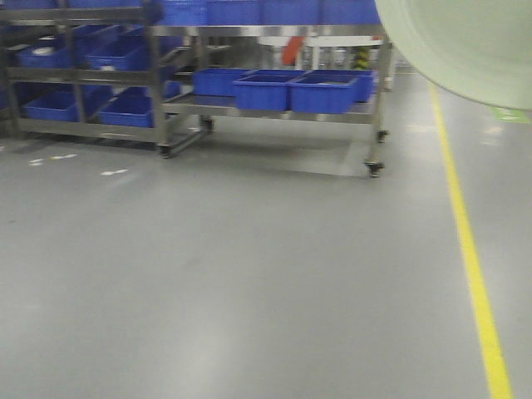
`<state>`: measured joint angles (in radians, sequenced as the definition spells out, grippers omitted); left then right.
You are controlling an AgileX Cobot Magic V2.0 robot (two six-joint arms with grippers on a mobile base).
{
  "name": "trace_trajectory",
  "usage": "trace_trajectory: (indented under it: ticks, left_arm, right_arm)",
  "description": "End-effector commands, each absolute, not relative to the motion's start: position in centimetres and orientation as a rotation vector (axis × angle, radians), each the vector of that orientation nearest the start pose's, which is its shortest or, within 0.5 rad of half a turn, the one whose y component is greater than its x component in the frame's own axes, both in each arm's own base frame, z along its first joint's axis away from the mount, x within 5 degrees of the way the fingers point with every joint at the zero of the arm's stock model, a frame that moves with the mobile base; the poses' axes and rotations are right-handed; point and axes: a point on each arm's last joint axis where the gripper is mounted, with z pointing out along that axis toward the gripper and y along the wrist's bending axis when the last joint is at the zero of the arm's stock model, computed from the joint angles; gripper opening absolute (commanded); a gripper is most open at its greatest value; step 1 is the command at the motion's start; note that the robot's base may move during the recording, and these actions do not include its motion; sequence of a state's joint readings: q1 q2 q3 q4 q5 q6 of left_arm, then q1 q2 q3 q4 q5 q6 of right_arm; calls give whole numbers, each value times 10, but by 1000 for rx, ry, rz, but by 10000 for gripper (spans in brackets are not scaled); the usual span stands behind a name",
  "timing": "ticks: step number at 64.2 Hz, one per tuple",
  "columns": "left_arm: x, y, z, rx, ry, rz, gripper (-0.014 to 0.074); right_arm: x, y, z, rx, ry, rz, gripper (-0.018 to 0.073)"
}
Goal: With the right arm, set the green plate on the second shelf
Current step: 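Drive the base to the blue-bin shelf holding the plate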
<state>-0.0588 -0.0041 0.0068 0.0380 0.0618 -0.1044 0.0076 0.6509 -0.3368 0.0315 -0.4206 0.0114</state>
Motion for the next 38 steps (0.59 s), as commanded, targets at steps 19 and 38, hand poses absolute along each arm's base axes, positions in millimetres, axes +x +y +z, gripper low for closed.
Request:
trace_trajectory:
  ticks: [19,38]
  left_arm:
    - [56,-4,200,-7,1490,-111,131]
    - [56,-4,200,-7,1490,-111,131]
  right_arm:
    - [134,-1,328,46,1230,32,32]
    - [134,-1,328,46,1230,32,32]
